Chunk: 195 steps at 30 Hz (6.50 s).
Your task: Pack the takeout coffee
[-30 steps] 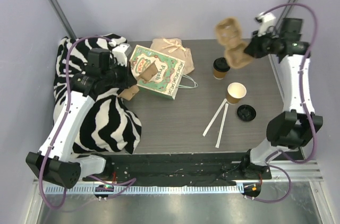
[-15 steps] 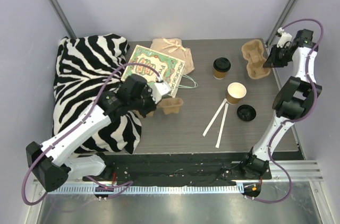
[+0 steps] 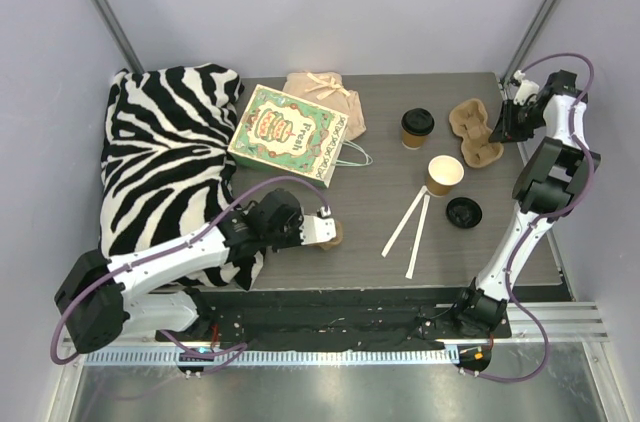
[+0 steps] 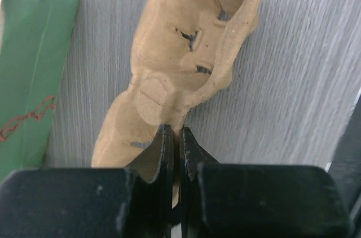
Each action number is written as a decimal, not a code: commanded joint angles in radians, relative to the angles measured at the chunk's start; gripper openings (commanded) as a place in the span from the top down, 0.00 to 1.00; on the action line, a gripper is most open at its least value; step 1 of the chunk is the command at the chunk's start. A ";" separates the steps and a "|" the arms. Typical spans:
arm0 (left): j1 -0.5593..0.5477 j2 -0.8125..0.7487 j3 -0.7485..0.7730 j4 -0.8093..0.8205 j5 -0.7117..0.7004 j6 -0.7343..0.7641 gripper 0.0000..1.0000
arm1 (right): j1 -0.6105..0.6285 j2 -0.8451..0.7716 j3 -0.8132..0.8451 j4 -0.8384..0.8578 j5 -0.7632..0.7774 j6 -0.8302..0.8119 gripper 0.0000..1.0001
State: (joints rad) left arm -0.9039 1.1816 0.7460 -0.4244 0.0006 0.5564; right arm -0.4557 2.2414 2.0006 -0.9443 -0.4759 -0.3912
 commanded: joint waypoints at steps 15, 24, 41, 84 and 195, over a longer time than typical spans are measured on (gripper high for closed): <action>-0.007 -0.066 -0.113 0.038 -0.014 0.226 0.61 | -0.018 -0.091 0.012 -0.016 0.003 -0.034 0.08; -0.007 -0.177 0.148 -0.102 0.009 0.019 0.24 | -0.018 -0.169 0.081 -0.074 -0.026 -0.043 0.04; -0.075 0.539 0.635 0.136 -0.566 -0.121 0.00 | -0.012 -0.376 0.014 -0.086 -0.165 0.077 0.02; -0.021 0.650 0.740 0.141 -0.870 -0.046 0.97 | -0.011 -0.462 0.078 -0.240 -0.320 0.011 0.01; 0.585 0.388 0.300 -0.363 0.207 -0.708 0.56 | 0.804 -0.829 -0.304 0.225 0.192 0.040 0.99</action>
State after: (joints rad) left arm -0.3149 1.5444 1.0538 -0.8272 0.2268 -0.1684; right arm 0.3496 1.4189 1.6783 -0.7639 -0.2726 -0.3634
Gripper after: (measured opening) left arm 0.449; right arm 0.033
